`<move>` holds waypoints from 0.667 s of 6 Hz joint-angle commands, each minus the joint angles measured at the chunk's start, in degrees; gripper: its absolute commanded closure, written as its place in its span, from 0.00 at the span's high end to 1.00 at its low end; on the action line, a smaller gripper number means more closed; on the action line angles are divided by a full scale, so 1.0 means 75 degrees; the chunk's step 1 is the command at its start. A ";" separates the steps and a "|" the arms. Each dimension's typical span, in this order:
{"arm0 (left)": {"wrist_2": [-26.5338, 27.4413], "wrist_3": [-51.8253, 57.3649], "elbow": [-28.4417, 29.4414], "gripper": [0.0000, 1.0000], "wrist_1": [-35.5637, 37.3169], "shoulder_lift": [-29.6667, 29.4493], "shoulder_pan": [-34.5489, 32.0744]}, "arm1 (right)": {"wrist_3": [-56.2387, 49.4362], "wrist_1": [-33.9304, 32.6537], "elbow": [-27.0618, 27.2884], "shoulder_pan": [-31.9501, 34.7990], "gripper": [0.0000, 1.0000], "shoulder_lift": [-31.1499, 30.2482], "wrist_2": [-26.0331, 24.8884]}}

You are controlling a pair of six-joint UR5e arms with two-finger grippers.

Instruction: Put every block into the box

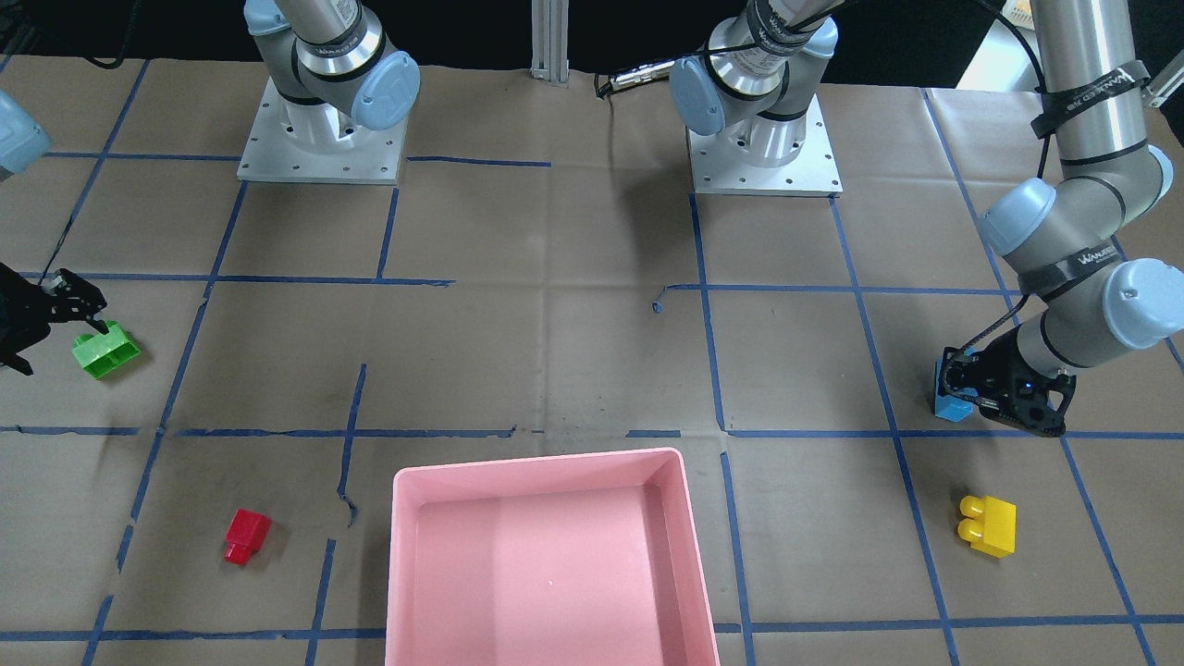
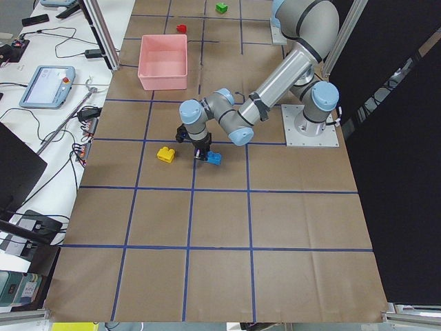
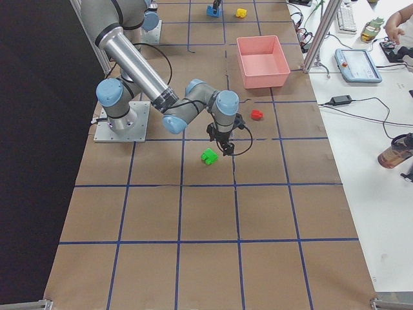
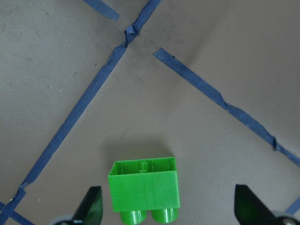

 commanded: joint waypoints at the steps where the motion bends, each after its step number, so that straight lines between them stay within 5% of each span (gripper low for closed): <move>1: -0.0104 -0.0069 0.0696 0.00 -0.0429 0.0139 -0.0484 | -0.0062 -0.0131 0.0197 -0.0023 1.00 0.0289 -0.0056; 2: -0.0221 -0.0673 0.1642 0.00 -0.1315 0.0082 -0.1439 | -0.0248 -0.0131 0.0221 -0.0139 1.00 0.0382 -0.0289; 4: -0.0538 -0.1683 0.2480 0.00 -0.1327 -0.0257 -0.3326 | -0.0459 -0.0131 0.0245 -0.0199 1.00 0.0523 -0.0349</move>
